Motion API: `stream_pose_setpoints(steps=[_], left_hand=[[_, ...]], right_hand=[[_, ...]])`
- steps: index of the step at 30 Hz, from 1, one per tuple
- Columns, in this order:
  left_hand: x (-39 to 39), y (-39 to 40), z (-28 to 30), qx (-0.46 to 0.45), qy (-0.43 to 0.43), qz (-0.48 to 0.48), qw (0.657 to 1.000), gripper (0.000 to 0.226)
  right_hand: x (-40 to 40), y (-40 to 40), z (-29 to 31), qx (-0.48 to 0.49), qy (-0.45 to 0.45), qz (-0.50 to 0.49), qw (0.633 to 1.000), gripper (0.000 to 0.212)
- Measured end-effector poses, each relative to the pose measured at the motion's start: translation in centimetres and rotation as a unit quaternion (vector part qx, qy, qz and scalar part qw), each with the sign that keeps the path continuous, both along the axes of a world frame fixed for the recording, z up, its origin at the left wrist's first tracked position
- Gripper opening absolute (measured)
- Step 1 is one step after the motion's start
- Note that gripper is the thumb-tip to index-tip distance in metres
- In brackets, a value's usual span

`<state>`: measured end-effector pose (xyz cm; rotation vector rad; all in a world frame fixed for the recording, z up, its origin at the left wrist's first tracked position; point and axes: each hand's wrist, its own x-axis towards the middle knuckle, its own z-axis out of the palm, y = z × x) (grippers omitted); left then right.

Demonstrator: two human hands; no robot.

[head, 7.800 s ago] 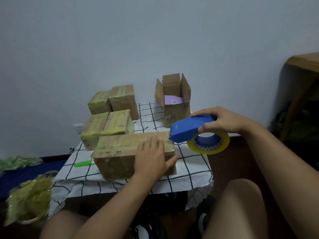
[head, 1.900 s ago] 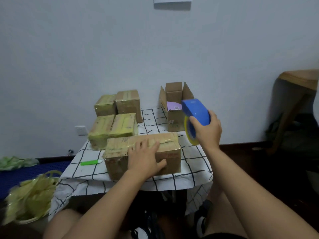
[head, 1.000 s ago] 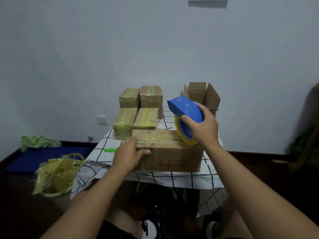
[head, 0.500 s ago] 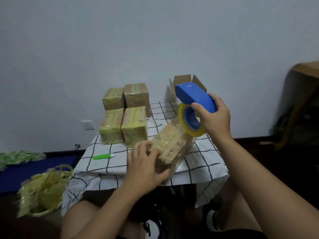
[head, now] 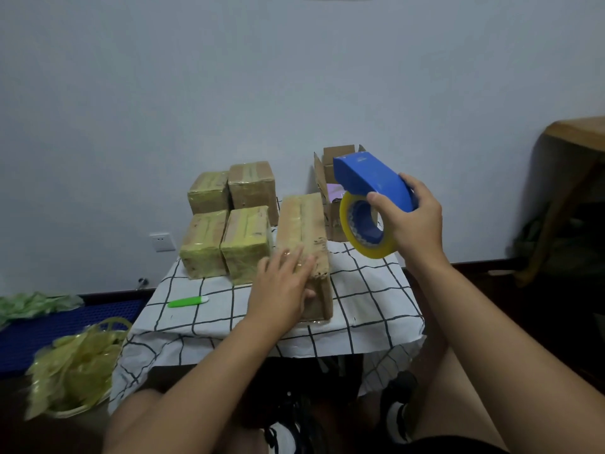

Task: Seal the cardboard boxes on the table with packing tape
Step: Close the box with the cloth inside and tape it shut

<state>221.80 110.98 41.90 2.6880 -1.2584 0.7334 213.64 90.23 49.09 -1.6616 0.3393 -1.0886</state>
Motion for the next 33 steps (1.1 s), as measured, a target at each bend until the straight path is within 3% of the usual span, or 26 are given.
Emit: stream_pose_setpoints(steps=[3, 9, 11, 14, 16, 18, 20, 24, 26, 28, 33], left_hand=[[0.4, -2.5, 0.4, 0.043, 0.073, 0.001, 0.996, 0.066], [0.3, -3.7, -0.4, 0.072, 0.078, -0.002, 0.994, 0.059], [-0.2, -3.9, 0.6, 0.009, 0.182, -0.035, 0.983, 0.057], [-0.8, -3.9, 3.2, -0.237, 0.387, -0.018, 0.891, 0.044], [-1.2, -3.8, 5.1, -0.386, 0.492, 0.019, 0.780, 0.039], [-1.9, -3.7, 6.8, -0.380, 0.610, 0.026, 0.694, 0.063], [-2.3, -3.4, 7.8, -0.354, 0.684, 0.013, 0.638, 0.075], [-2.4, -1.9, 9.0, -0.406, 0.719, -0.034, 0.564, 0.026], [-2.2, -1.2, 9.4, -0.407, 0.720, -0.045, 0.560, 0.010], [-2.1, -0.6, 9.6, -0.401, 0.716, -0.037, 0.570, 0.007], [-1.5, 0.5, 10.4, -0.363, 0.689, -0.001, 0.627, 0.005]], right_hand=[[-0.1, -0.5, -0.1, -0.002, 0.002, 0.028, 1.000, 0.053], [-1.9, -3.1, -0.2, 0.060, -0.001, 0.117, 0.991, 0.059], [-2.7, -3.9, -0.3, 0.085, 0.000, 0.149, 0.985, 0.062], [-4.3, -4.5, -0.9, 0.099, 0.002, 0.192, 0.976, 0.059], [-5.3, -4.4, -1.4, 0.098, 0.004, 0.222, 0.970, 0.062], [-5.9, -4.1, -1.8, 0.092, 0.009, 0.248, 0.964, 0.065], [-6.2, -3.6, -1.9, 0.079, 0.015, 0.270, 0.960, 0.067], [-6.3, -2.8, -1.9, 0.047, 0.031, 0.285, 0.957, 0.066], [-6.2, -2.6, -1.8, 0.038, 0.038, 0.289, 0.956, 0.063], [-5.9, -2.5, -1.8, 0.031, 0.042, 0.297, 0.953, 0.059], [-4.9, -2.3, -1.7, -0.008, 0.071, 0.310, 0.948, 0.059]])
